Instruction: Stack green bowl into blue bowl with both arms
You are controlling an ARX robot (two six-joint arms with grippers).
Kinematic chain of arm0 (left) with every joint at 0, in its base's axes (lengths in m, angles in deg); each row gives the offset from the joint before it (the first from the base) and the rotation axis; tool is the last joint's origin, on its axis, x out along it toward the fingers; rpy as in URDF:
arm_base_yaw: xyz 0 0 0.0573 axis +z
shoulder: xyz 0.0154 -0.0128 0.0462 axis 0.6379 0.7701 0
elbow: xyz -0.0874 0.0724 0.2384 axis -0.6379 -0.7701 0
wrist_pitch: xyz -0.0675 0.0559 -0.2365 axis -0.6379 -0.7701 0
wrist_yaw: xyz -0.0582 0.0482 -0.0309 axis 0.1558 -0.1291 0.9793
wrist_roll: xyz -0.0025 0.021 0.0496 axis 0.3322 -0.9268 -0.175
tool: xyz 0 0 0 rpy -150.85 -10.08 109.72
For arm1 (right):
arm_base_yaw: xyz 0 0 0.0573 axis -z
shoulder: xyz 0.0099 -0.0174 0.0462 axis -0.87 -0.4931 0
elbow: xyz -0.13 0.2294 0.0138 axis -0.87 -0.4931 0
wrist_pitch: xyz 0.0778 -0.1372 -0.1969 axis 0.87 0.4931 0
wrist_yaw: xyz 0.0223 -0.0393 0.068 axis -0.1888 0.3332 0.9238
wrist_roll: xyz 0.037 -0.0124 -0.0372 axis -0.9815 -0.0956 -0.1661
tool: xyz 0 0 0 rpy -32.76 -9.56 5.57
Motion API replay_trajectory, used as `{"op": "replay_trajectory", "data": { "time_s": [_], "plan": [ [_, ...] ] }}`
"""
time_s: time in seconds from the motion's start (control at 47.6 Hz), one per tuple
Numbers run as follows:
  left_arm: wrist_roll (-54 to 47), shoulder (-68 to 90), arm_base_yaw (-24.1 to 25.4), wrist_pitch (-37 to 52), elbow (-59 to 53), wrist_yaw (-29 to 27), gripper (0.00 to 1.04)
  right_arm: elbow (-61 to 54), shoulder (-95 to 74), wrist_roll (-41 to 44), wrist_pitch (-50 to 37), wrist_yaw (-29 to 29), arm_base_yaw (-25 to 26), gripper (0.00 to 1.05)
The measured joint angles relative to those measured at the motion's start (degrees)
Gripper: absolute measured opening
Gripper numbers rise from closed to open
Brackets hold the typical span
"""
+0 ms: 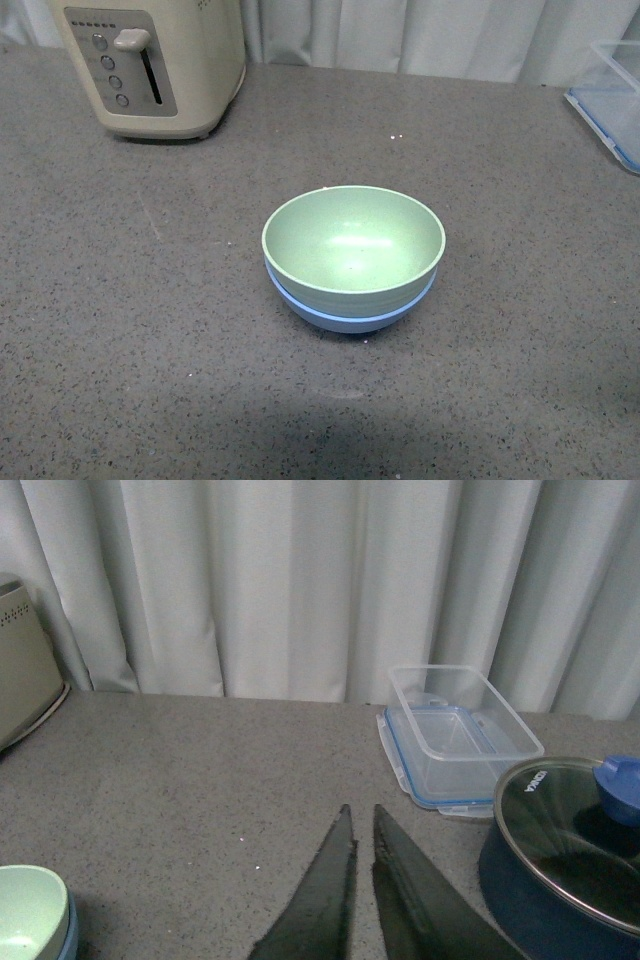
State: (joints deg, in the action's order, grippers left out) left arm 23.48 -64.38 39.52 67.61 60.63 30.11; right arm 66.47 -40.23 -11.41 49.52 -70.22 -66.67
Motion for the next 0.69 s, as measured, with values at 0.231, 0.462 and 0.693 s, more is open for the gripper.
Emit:
{"op": "replay_trajectory", "data": {
  "time_s": [0.231, 0.462, 0.693],
  "plan": [
    [0.0, 0.0, 0.0, 0.0, 0.0, 0.0, 0.98, -3.1, 5.9, -0.2, 1.9, 5.5, 5.7, 0.01],
    [0.0, 0.0, 0.0, 0.0, 0.0, 0.0, 0.98, -4.1, 12.7, -0.3, 8.2, 5.8, 6.1, 0.01],
    [0.0, 0.0, 0.0, 0.0, 0.0, 0.0, 0.98, -4.1, 19.8, -0.3, 14.6, 5.9, 6.1, 0.01]
  ]
}}
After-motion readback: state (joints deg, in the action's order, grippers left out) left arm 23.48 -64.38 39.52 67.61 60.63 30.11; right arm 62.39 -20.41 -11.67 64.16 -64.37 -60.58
